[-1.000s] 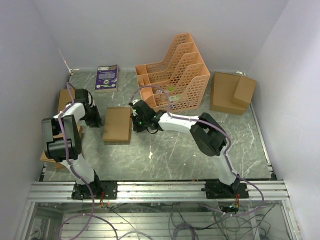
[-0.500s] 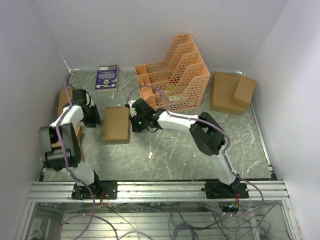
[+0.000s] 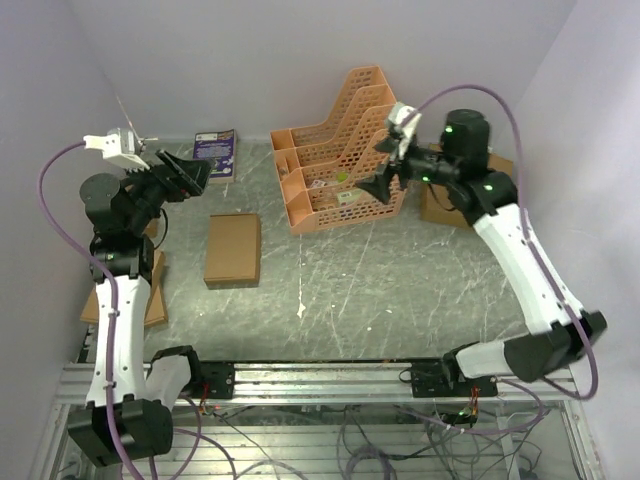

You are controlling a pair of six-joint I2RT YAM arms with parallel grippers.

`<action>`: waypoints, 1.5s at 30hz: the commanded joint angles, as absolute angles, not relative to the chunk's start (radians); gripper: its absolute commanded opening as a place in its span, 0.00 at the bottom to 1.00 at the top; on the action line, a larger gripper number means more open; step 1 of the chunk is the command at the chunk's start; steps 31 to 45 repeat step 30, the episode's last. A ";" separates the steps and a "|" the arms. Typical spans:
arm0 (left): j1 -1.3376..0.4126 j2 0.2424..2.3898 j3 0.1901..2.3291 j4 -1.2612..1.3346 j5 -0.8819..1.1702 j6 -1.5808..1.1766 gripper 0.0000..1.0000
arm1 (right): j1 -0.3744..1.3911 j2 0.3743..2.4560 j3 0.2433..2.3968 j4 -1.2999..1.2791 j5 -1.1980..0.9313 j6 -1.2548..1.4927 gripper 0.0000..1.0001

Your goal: Fold the paper box

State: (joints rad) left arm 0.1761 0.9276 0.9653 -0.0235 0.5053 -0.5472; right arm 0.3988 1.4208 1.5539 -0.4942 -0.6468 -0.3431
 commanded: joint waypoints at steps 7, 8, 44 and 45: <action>0.181 0.991 1.367 -0.010 0.733 -0.784 0.97 | 0.262 1.253 1.807 -0.540 -0.474 -0.173 1.00; 0.181 0.994 1.422 -0.056 0.719 -0.753 0.98 | 0.255 1.255 1.846 -0.553 -0.446 -0.150 1.00; 0.181 1.076 1.500 0.099 0.880 -0.905 1.00 | 0.138 1.219 1.994 -0.591 -0.307 0.072 1.00; 0.181 1.076 1.500 0.099 0.880 -0.905 1.00 | 0.138 1.219 1.994 -0.591 -0.307 0.072 1.00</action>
